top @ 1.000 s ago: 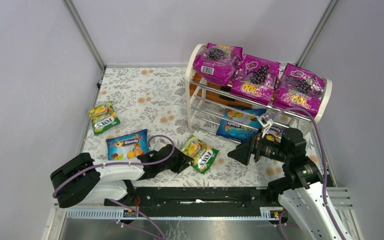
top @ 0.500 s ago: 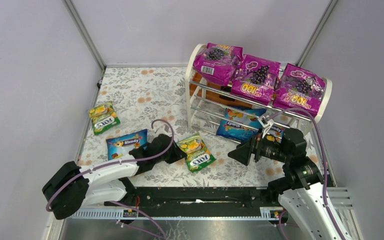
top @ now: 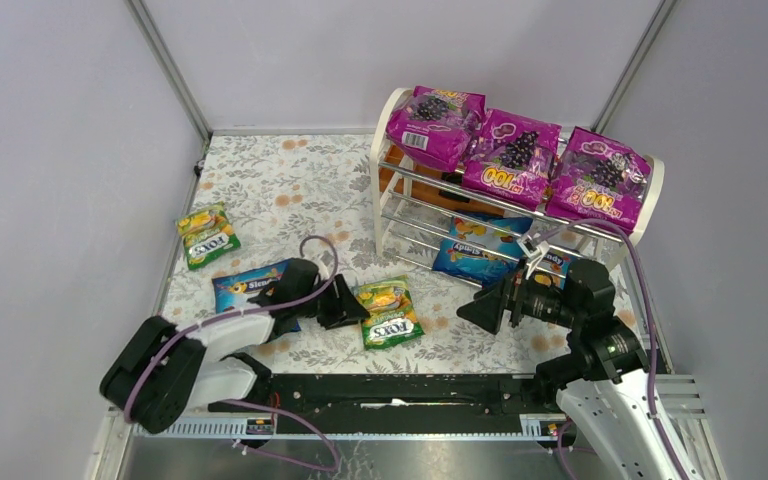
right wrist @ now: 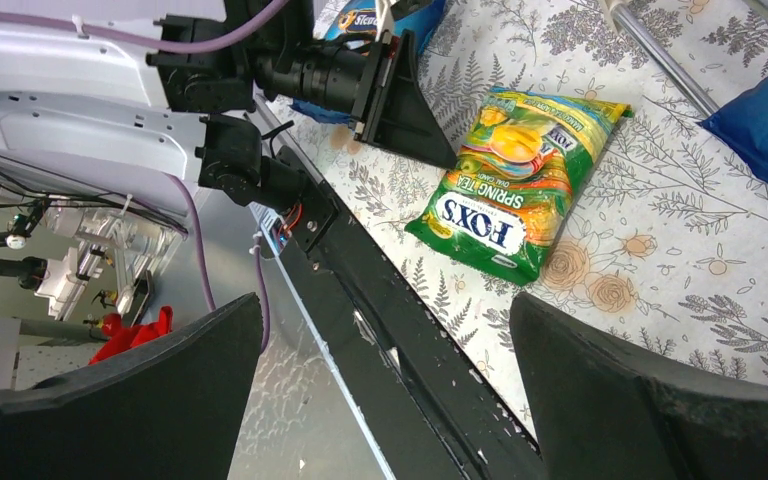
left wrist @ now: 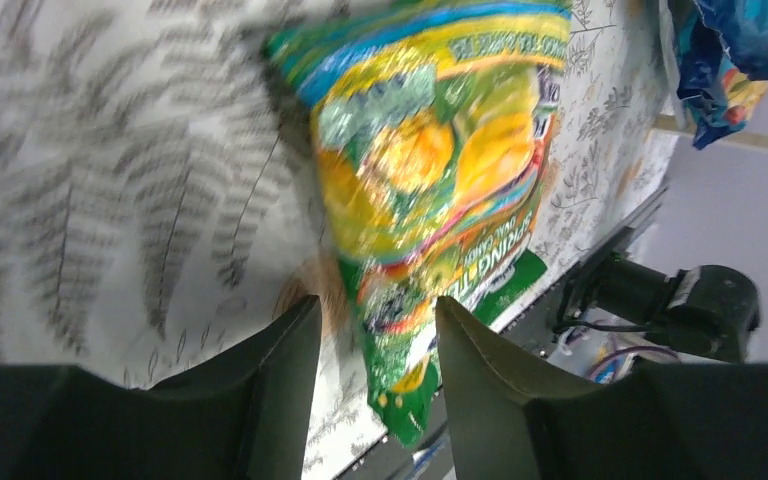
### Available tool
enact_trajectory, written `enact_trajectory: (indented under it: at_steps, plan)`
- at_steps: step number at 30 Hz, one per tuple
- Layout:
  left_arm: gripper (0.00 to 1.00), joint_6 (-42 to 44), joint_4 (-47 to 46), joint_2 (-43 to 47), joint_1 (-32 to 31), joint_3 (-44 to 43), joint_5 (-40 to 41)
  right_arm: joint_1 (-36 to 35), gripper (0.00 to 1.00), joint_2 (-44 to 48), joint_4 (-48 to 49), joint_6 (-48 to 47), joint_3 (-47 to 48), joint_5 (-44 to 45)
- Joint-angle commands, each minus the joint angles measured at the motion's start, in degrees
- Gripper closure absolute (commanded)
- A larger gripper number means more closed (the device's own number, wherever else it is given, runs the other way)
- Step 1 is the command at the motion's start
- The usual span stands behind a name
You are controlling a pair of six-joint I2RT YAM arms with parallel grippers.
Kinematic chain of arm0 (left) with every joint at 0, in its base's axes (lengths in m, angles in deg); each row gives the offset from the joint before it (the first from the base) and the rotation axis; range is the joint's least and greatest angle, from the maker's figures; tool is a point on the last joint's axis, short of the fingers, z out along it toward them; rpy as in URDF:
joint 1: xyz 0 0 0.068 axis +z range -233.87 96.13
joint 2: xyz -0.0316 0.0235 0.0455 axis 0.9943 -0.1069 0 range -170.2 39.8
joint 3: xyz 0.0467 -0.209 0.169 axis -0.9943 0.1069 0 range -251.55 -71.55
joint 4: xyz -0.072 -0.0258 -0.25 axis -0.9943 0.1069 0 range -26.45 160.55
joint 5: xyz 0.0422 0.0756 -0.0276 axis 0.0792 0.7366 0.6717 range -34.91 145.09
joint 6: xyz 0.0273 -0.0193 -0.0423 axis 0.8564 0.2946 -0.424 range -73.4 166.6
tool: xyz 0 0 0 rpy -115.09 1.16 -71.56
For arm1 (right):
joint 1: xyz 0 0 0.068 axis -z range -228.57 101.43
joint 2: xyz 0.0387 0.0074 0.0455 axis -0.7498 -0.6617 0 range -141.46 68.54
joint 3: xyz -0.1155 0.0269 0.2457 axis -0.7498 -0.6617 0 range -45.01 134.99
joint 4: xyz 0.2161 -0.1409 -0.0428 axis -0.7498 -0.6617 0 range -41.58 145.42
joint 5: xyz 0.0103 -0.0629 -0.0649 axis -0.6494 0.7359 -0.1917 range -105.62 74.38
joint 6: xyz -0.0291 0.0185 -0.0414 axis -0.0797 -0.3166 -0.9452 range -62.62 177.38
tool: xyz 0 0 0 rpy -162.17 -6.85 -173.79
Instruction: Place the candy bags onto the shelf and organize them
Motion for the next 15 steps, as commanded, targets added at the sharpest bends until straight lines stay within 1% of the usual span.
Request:
enact_trajectory:
  at_steps: [1,2,3,4,7,9,12,14,15]
  plan:
    - [0.48,-11.7,-6.7,9.0,-2.2,6.9,6.2,0.0,0.00,0.8,-0.1,-0.8,1.3,-0.2]
    - [0.45,-15.0,-5.2,11.2,-4.9,7.6,12.0,0.0,0.00,0.6,0.2,-0.7,1.3,-0.2]
    - [0.42,-16.6,-3.8,13.2,-7.7,7.9,15.0,0.0,0.00,0.4,0.4,-0.6,1.4,-0.3]
    - [0.40,-20.2,-2.6,14.5,-10.0,8.1,20.0,0.0,0.00,0.2,0.6,-0.5,1.6,-0.3]
    - [0.35,-27.7,-3.2,14.9,-14.1,9.3,27.6,0.0,0.00,0.3,1.1,-0.2,2.4,-0.8]
    - [0.34,-29.9,-4.1,11.9,-16.8,8.8,30.7,0.0,0.00,0.5,1.4,-0.2,2.8,-0.9]
    - [0.31,-31.4,-4.5,5.4,-19.9,6.7,33.4,0.0,0.00,0.7,1.1,-0.3,3.6,-0.8]
    - [0.32,-30.8,-5.0,0.8,-20.6,5.0,35.4,0.0,0.00,1.1,1.1,-0.3,4.0,-0.5]
    - [0.35,-30.9,-5.2,-1.1,-20.7,4.1,36.6,0.0,0.00,1.6,1.3,0.0,4.1,-0.2]
